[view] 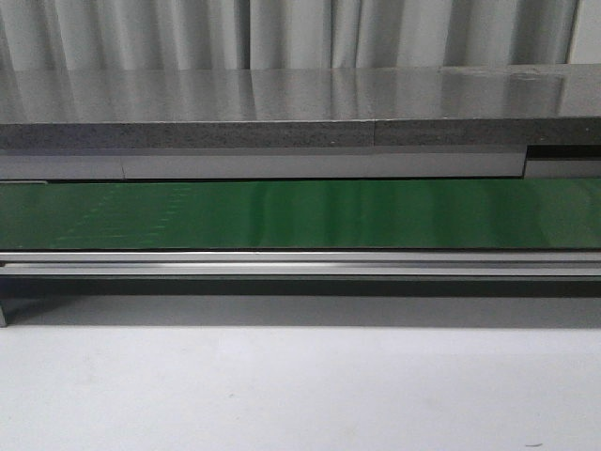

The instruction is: Move button from left to right

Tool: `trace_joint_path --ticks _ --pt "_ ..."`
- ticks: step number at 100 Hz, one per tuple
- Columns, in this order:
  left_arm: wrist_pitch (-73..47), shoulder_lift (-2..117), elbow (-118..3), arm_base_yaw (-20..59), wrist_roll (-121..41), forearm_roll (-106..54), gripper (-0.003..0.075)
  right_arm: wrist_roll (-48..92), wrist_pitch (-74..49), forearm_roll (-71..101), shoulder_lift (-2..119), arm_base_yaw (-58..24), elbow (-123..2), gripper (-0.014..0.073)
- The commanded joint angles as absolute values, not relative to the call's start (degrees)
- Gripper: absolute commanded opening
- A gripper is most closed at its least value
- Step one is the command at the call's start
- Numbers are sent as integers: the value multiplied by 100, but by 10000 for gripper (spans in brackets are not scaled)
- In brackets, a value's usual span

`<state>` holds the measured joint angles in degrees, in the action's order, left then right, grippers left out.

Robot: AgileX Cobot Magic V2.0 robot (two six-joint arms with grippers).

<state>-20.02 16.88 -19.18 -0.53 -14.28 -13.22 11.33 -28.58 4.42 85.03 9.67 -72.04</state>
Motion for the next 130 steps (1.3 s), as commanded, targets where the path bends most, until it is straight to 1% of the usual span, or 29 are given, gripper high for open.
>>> trace_joint_path --ticks 1,21,39,67,72,79,100,130 --pt "-1589 1726 -2058 -20 -1428 -1368 5 1142 -2218 481 7875 709 -7049 528" --pt "-1589 1726 -2058 -20 -1428 -1368 5 1142 -1395 481 6667 135 -5815 528" --pt "-1589 1726 -2058 -20 -1428 -1368 5 1142 -804 481 5493 -144 -4661 528" --pt "-1589 1726 -2058 -20 -1428 -1368 5 1142 -972 481 3953 -151 -3476 528" --pt "-1589 1726 -2058 -20 -1428 -1368 5 1142 -1013 481 3721 -151 -3317 517" --pt "-1589 1726 -2058 -20 -1428 -1368 5 1142 -1040 481 3412 -151 -3095 468" --pt "-1589 1726 -2058 -20 -1428 -1368 5 1142 -1049 481 2738 -151 -2673 239" --pt "-1589 1726 -2058 -20 -1428 -1368 5 1142 -1048 481 2641 -151 -2665 -59"
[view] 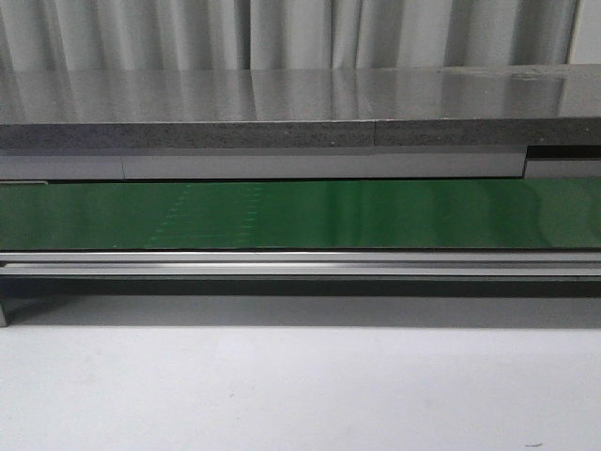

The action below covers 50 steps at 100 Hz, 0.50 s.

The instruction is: Move button from left to right

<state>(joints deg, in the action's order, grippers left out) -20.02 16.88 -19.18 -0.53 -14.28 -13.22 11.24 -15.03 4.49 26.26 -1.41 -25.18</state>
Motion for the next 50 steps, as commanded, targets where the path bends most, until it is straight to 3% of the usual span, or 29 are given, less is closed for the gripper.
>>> trace_joint_path --ticks 1,50 --pt "-1589 1726 -2058 -20 -1428 -1368 5 1142 -1053 481 2641 -151 -2665 -71" --pt "-1589 1726 -2058 -20 -1428 -1368 5 1142 -1053 481 2641 -151 -2665 -68"
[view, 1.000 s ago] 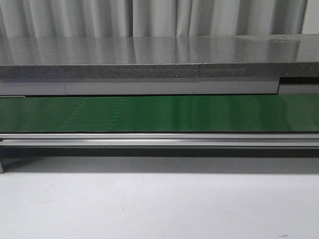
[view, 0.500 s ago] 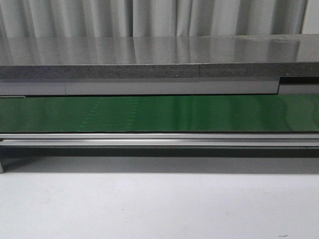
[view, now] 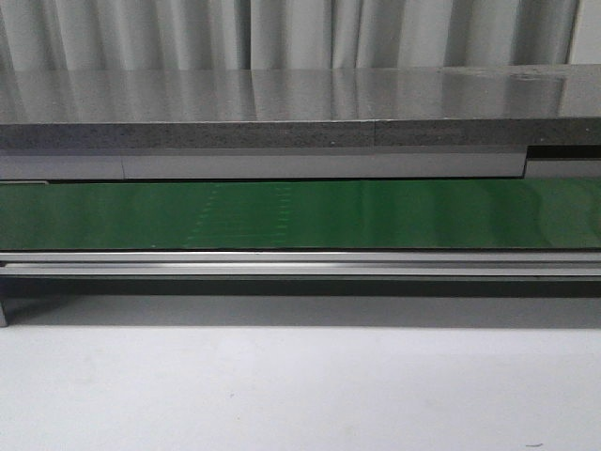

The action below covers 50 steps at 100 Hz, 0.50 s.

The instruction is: Move button from left to right

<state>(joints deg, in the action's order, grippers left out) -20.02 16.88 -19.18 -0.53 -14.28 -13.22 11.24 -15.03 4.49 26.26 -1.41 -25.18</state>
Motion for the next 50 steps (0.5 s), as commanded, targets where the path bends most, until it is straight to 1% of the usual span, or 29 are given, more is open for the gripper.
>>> trace_joint_path --ticks 1,30,50 --pt "-1589 1726 -2058 -20 -1428 -1368 5 1142 -1053 481 2641 -151 -2665 -68" --pt "-1589 1726 -2058 -20 -1428 -1368 5 1142 -1029 481 2641 -151 -2659 -68" --pt "-1589 1726 -2058 -20 -1428 -1368 5 883 -664 422 2413 -151 -2272 -68"
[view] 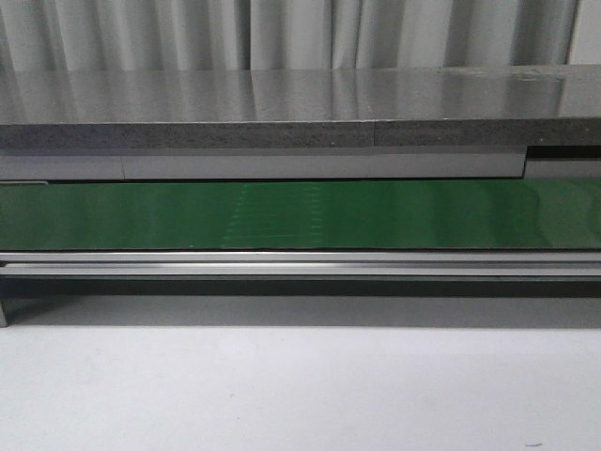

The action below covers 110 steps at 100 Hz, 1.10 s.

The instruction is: Move button from left to right

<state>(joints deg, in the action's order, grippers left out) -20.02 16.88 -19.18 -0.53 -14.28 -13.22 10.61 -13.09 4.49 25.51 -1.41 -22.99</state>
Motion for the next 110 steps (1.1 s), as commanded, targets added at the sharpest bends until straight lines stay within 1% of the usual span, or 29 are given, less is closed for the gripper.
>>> trace_joint_path --ticks 1,20,43,64,86,110 --pt "-1589 1726 -2058 -20 -1428 -1368 5 818 -646 405 2368 -151 -2252 -68" --pt "-1589 1726 -2058 -20 -1428 -1368 5 0 -485 -214 1648 -151 -1590 -68" --pt "-1589 1726 -2058 -20 -1428 -1368 5 -75 -479 -251 704 -151 -793 -68" --pt "-1589 1726 -2058 -20 -1428 -1368 5 -89 -435 -246 85 -151 -210 -68" --pt "-1589 1726 -2058 -20 -1428 -1368 5 -103 -116 -246 -149 -151 171 -68" --pt "-1589 1726 -2058 -20 -1428 -1368 5 -107 0 -234 -149 -151 171 -68"
